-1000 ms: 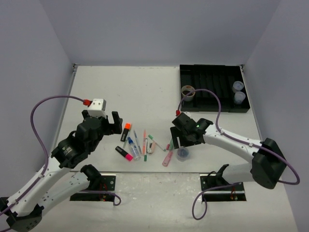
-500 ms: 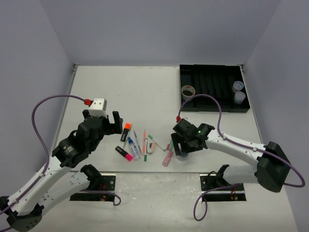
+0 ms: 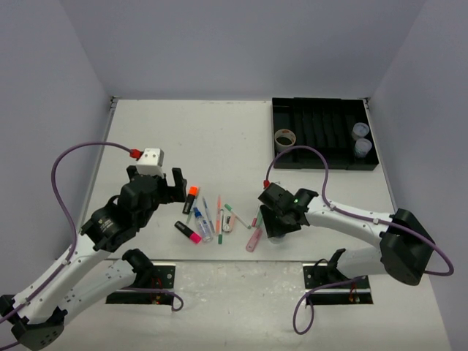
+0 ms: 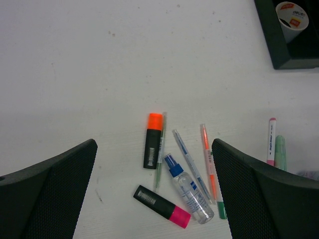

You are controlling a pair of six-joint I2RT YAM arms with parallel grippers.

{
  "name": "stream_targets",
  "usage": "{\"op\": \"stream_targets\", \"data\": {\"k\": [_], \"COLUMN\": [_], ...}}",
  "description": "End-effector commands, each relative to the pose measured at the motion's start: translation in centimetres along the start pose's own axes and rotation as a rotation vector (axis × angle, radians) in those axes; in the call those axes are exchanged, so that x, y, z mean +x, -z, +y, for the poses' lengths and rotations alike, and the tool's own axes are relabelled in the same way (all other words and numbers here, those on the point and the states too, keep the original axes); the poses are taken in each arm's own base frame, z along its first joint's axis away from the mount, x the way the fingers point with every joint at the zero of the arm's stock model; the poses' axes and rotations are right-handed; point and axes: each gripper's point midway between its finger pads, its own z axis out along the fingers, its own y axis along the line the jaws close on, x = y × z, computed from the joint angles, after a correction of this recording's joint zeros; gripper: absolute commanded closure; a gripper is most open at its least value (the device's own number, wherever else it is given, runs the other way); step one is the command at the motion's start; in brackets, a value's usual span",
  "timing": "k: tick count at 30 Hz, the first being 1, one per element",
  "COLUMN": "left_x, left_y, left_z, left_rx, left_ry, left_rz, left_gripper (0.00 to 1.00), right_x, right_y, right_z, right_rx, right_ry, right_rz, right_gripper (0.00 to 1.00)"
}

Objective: Sort the stationery into containers
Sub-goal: Pick up the stationery from the center of the board, then place the stationery in the storage box.

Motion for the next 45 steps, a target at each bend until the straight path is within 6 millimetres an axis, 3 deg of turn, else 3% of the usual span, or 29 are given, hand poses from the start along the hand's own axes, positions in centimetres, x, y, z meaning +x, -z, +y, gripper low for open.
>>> {"op": "stream_targets", "data": {"k": [1, 3, 8, 11, 13, 16, 18, 19, 21, 23, 24, 26, 27, 30, 31, 32, 35, 36, 41, 45], "left_x": [-0.5, -0.5, -0.6, -0.5, -0.6, -0.8, -0.7, -0.8, -0.9, -1.1, -1.2, -1.4, -1.4, -1.6, -1.6, -1.6, -1.7, -1.7, -1.7, -1.8], "left_y": [-0.2, -0.2, -0.1, -0.1, 0.1, 0.2, 0.2, 0.2, 0.4, 0.6, 0.7, 0.9, 1.0, 1.2, 1.3, 1.3, 1.5, 1.4, 1.6, 1.7], "left_z": [-0.1, -0.1, -0.3, -0.3, -0.4, -0.5, -0.6, -0.5, -0.5, -0.5, -0.5, -0.4, -0.4, -0.4, -0.5, -0.6, -0.7, -0.7, -0.7, -0.5], "left_rx": [0.001, 0.005, 0.015, 0.017, 0.028, 0.041, 0.043, 0.042, 0.047, 0.052, 0.054, 0.058, 0.059, 0.065, 0.071, 0.077, 0.087, 0.086, 0.091, 0.085], "left_ry": [-0.004, -0.006, -0.005, -0.005, -0.001, 0.0, -0.001, -0.001, 0.004, 0.009, 0.012, 0.018, 0.019, 0.023, 0.023, 0.024, 0.026, 0.025, 0.028, 0.031], "left_rz": [-0.02, -0.019, -0.02, -0.021, -0.027, -0.034, -0.033, -0.033, -0.042, -0.052, -0.058, -0.067, -0.071, -0.077, -0.078, -0.079, -0.084, -0.083, -0.088, -0.095], "left_gripper": [0.0, 0.0, 0.0, 0.0, 0.0, 0.0, 0.0, 0.0, 0.0, 0.0, 0.0, 0.0, 0.0, 0.0, 0.0, 0.0, 0.0, 0.0, 0.0, 0.0], "right_x": [-1.8, -2.6, -7.6, -13.0, -16.2, -21.6, -24.5, -26.9, -30.0, -32.6, -33.8, -35.6, -36.9, -38.4, -38.9, -38.9, -39.2, -39.0, -39.6, -39.1], "right_y": [0.7, 1.2, 3.7, 6.0, 7.0, 8.6, 8.9, 9.9, 10.0, 7.8, 8.8, 6.8, 8.2, 8.4, 9.4, 8.0, 7.9, 8.2, 8.7, 6.5], "right_z": [0.3, 0.4, -0.6, -2.3, -5.2, -7.9, -11.1, -12.7, -14.8, -18.6, -20.1, -23.2, -24.5, -29.5, -31.4, -32.6, -35.8, -37.7, -41.2, -43.4], "right_rx": [0.015, 0.016, 0.076, 0.104, 0.149, 0.163, 0.221, 0.266, 0.326, 0.403, 0.416, 0.457, 0.47, 0.572, 0.604, 0.633, 0.709, 0.757, 0.85, 0.881], "right_ry": [-0.004, -0.008, -0.018, -0.085, -0.163, -0.273, -0.357, -0.393, -0.409, -0.44, -0.463, -0.499, -0.515, -0.546, -0.57, -0.561, -0.571, -0.574, -0.546, -0.492], "right_rz": [-0.069, -0.093, -0.224, -0.333, -0.385, -0.493, -0.527, -0.57, -0.595, -0.565, -0.589, -0.537, -0.56, -0.573, -0.6, -0.572, -0.588, -0.596, -0.64, -0.581], "right_gripper": [0.8, 0.81, 0.83, 0.91, 0.94, 1.0, 1.0, 1.0, 1.0, 1.0, 1.0, 1.0, 1.0, 1.0, 1.0, 1.0, 1.0, 1.0, 1.0, 1.0]}}
